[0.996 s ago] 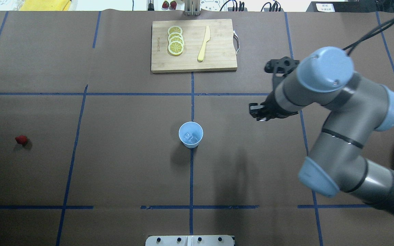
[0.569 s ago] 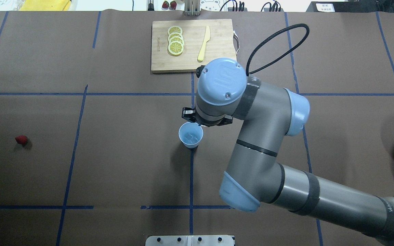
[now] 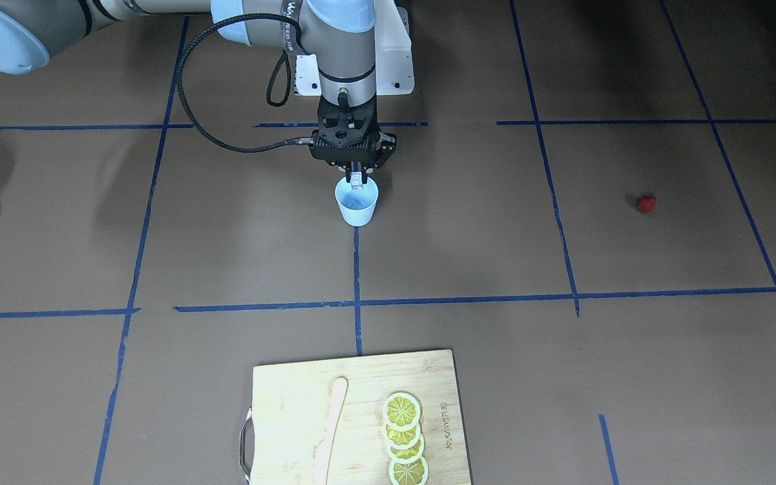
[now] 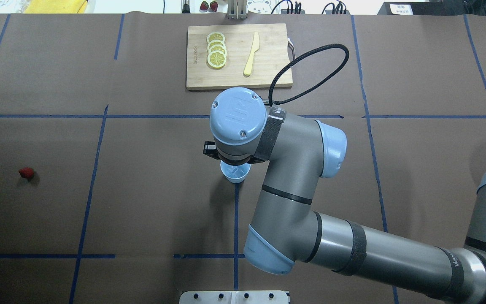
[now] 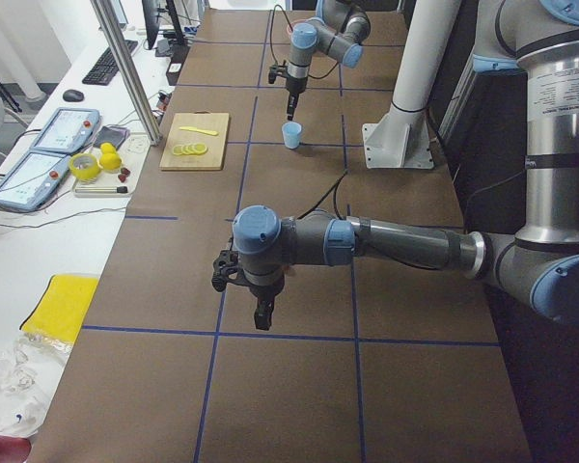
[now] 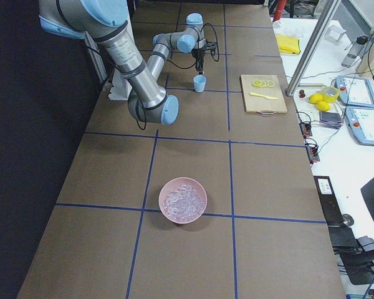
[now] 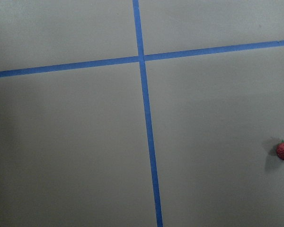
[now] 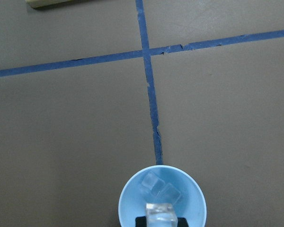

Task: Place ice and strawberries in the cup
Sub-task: 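Open the right gripper to drop the ice cube into the cup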

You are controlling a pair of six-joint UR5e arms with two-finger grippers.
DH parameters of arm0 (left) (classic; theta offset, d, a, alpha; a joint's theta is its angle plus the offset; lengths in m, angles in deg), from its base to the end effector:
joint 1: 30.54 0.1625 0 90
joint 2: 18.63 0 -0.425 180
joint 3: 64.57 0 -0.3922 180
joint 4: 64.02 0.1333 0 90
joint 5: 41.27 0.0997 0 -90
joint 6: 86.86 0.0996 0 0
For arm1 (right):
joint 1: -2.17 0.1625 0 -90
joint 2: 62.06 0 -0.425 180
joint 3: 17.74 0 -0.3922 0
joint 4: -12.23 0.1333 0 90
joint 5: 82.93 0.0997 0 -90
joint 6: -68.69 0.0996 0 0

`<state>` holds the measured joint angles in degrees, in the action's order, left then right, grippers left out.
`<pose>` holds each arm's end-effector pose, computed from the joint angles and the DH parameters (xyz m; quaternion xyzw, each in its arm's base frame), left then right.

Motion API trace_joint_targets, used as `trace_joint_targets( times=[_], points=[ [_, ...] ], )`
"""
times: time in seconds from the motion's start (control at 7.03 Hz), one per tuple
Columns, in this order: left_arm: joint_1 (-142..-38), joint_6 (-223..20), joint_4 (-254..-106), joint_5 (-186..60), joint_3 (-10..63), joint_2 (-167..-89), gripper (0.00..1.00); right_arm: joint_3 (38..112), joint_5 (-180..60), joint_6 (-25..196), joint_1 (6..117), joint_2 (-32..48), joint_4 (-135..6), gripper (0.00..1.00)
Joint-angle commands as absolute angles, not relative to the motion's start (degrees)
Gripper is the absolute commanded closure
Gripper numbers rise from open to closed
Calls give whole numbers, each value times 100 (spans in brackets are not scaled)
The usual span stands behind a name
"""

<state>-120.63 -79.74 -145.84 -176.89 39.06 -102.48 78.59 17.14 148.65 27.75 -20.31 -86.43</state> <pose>-0.0628 -0.4421 0.6049 0.0188 0.3873 0.0542 0.9202 -0.5671 -0.3999 0.1225 0.0419 -0.3947 0.0901 0.9134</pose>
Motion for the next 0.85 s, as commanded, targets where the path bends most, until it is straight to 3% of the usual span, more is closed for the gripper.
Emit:
trace_joint_targets(
  times=[0.0, 0.71],
  points=[
    [-12063, -7974, -14584, -17689, 3906, -10248, 0, 7842, 1717, 14885, 2757, -2049, -8656, 2],
    [-12045, -7966, -14584, -17680, 3931, -10257, 0, 7859, 1979, 14623, 3334, -1971, -8664, 1]
  ],
)
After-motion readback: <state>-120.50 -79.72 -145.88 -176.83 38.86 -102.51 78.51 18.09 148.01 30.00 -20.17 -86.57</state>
